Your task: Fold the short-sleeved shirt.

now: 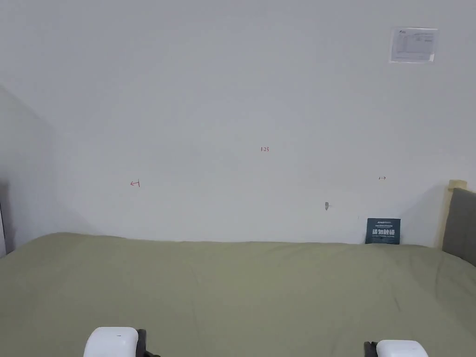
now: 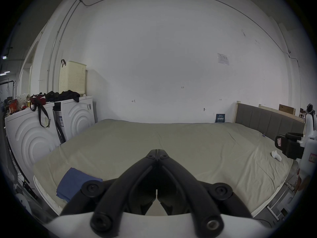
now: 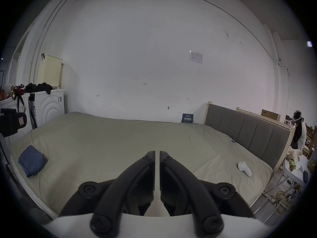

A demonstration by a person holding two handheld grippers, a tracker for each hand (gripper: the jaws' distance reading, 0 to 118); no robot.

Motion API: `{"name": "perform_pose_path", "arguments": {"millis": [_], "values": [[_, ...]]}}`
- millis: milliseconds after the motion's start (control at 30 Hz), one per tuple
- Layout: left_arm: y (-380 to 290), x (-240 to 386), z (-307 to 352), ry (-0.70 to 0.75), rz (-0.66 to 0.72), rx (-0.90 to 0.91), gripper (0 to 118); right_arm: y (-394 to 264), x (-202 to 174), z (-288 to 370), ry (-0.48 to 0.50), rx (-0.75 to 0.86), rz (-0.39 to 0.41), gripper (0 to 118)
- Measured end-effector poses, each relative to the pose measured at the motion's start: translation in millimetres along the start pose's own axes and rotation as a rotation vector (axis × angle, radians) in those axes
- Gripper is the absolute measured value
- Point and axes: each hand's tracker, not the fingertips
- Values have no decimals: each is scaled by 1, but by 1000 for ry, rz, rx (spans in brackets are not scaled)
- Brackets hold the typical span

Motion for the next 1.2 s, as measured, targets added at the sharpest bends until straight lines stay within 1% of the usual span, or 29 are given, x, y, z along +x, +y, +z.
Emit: {"name": "perform_pose_path", "arguments": {"millis": [267, 600, 700, 733, 767, 800, 833, 867, 900, 933, 967, 1000, 1033, 1067, 1100, 1133, 1200], "values": [[2, -1, -2, -1, 7, -4, 0, 6, 1, -2, 5, -2, -11, 9], [12, -1, 3, -10, 11, 10, 0, 14, -2, 2, 14, 19, -2, 9], [20, -2, 2, -26, 3, -2, 1, 19, -2, 2, 37, 5, 12, 11], [24, -3, 0, -33, 3, -9, 9, 21, -2, 1, 45, -12, 27, 23], [28, -4, -2, -35, 5, -9, 19, 24, -4, -1, 49, -30, 43, 51], [31, -4, -4, -26, 3, -12, 33, 26, -5, -4, 61, -57, 61, 101], [35, -4, -6, -9, 3, -11, 49, 26, -5, -7, 66, -61, 54, 118], [37, -3, -7, 11, 11, -6, 70, 16, -3, 0, 85, -18, 21, 116], [40, -5, -8, 19, 15, 2, 90, 13, 4, 1, 134, 36, 17, 118], [42, -5, -8, 24, 25, 9, 100, 24, 5, 2, 166, 46, -9, 118], [44, -5, -7, 33, 27, 14, 104, 26, 9, 4, 191, 55, -38, 118], [46, -5, -5, 39, 28, 26, 105, 27, 13, 4, 191, 33, -74, 118], [47, -6, -4, 49, 28, 32, 105, 28, 19, 5, 192, 25, -124, 118], [49, -6, -2, 55, 32, 38, 105, 41, 12, 2, 225, 23, -186, 118], [51, -7, -1, 54, 36, 42, 105, 42, 16, 2, 254, 30, -235, 118], [52, -7, 1, 52, 37, 45, 105, 45, 18, 3, 200, 31, -280, 118], [54, -9, 2, 62, 37, 47, 105, 54, 14, 7, 48, -24, -264, 118]]}}
